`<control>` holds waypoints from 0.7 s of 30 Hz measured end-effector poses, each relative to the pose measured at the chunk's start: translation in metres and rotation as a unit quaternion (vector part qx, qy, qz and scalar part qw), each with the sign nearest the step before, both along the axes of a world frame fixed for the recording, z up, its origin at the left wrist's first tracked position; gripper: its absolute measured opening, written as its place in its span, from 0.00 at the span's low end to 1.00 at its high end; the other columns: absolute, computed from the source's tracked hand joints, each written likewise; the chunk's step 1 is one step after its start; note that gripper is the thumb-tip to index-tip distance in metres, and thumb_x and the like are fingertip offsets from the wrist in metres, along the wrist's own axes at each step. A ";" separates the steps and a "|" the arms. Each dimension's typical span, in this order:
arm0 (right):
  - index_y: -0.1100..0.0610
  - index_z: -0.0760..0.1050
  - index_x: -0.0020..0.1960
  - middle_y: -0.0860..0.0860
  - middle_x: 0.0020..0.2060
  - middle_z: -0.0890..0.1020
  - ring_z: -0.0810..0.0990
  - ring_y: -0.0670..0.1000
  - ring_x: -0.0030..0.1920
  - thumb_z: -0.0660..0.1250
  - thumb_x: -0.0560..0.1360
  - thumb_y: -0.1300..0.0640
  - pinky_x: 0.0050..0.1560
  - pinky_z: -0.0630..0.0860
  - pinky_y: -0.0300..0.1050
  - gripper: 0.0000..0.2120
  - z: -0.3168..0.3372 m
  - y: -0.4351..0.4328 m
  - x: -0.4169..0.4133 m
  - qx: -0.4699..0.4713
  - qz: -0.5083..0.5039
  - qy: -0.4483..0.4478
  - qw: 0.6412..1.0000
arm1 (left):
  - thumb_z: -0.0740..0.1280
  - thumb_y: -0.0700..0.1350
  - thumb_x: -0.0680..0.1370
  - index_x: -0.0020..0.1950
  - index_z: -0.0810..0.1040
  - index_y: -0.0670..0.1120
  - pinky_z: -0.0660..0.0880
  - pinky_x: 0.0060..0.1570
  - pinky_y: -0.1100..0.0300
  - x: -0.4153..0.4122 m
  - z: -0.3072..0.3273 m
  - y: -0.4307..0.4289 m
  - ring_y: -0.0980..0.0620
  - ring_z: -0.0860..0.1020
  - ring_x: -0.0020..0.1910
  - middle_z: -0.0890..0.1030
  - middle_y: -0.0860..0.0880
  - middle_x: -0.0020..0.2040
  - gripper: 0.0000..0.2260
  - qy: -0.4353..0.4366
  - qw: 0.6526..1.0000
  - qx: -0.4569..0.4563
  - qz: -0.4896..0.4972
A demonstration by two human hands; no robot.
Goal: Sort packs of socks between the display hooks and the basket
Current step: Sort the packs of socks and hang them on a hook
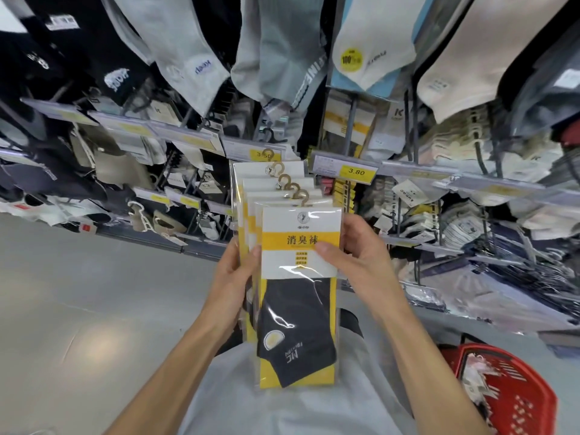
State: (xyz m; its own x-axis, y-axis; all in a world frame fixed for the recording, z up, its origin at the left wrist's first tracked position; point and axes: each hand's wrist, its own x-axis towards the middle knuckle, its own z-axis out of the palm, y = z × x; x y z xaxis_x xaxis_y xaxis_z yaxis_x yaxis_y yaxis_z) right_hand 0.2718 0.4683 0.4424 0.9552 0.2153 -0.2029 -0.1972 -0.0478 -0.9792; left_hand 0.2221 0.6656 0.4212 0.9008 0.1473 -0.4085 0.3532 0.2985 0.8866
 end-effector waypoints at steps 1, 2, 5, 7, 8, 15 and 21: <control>0.49 0.77 0.56 0.58 0.53 0.83 0.82 0.58 0.55 0.73 0.75 0.61 0.56 0.80 0.56 0.13 -0.002 -0.001 0.000 -0.005 0.005 -0.002 1.000 | 0.73 0.62 0.71 0.55 0.81 0.63 0.81 0.46 0.64 0.000 0.000 -0.001 0.55 0.84 0.55 0.86 0.54 0.56 0.15 -0.002 1.000 0.009 0.005; 0.49 0.77 0.56 0.57 0.52 0.84 0.82 0.57 0.54 0.73 0.75 0.60 0.55 0.81 0.55 0.12 -0.003 -0.002 0.000 0.001 0.007 -0.002 1.000 | 0.74 0.63 0.69 0.54 0.82 0.64 0.81 0.46 0.64 0.001 0.000 0.000 0.56 0.84 0.54 0.86 0.55 0.55 0.15 -0.006 1.000 0.014 0.012; 0.50 0.76 0.58 0.50 0.53 0.86 0.84 0.52 0.56 0.70 0.73 0.59 0.52 0.81 0.45 0.15 -0.009 -0.007 -0.001 0.084 -0.019 0.040 0.995 | 0.73 0.60 0.67 0.53 0.82 0.64 0.80 0.46 0.67 0.003 0.002 0.004 0.58 0.84 0.53 0.86 0.56 0.55 0.15 -0.028 0.999 0.022 0.024; 0.49 0.75 0.59 0.50 0.54 0.86 0.84 0.52 0.56 0.69 0.73 0.59 0.50 0.82 0.46 0.15 -0.015 -0.015 0.000 0.116 -0.044 0.057 0.991 | 0.72 0.55 0.71 0.53 0.83 0.62 0.79 0.47 0.67 0.007 0.004 0.010 0.57 0.84 0.54 0.86 0.56 0.55 0.11 -0.036 0.998 0.031 0.034; 0.48 0.75 0.58 0.50 0.54 0.86 0.85 0.53 0.56 0.69 0.73 0.59 0.50 0.82 0.49 0.15 -0.018 -0.022 0.000 0.122 -0.055 0.056 0.989 | 0.70 0.53 0.72 0.53 0.83 0.62 0.79 0.47 0.67 0.008 0.004 0.013 0.57 0.84 0.54 0.86 0.55 0.55 0.11 -0.036 0.998 0.035 0.041; 0.45 0.79 0.59 0.52 0.53 0.86 0.84 0.54 0.55 0.69 0.75 0.60 0.50 0.82 0.46 0.15 -0.033 -0.079 0.017 0.098 -0.059 0.031 0.993 | 0.69 0.53 0.72 0.50 0.84 0.62 0.81 0.43 0.65 0.011 0.012 0.024 0.56 0.85 0.52 0.86 0.55 0.54 0.09 -0.030 0.996 0.026 0.085; 0.56 0.74 0.60 0.46 0.51 0.84 0.83 0.46 0.52 0.65 0.79 0.68 0.53 0.81 0.41 0.12 -0.075 -0.088 0.060 -0.098 -0.041 0.033 0.994 | 0.69 0.55 0.71 0.50 0.83 0.63 0.81 0.43 0.63 0.006 0.014 0.019 0.55 0.85 0.52 0.86 0.54 0.55 0.10 -0.010 0.996 0.028 0.086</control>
State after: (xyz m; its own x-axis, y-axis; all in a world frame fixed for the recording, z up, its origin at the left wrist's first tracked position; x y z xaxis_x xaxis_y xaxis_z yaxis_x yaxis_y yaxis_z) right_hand 0.3314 0.3799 0.3669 0.9509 0.0877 -0.2968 -0.2723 -0.2182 -0.9371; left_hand 0.2281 0.6847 0.4351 0.8683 0.3224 -0.3769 0.2827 0.3027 0.9102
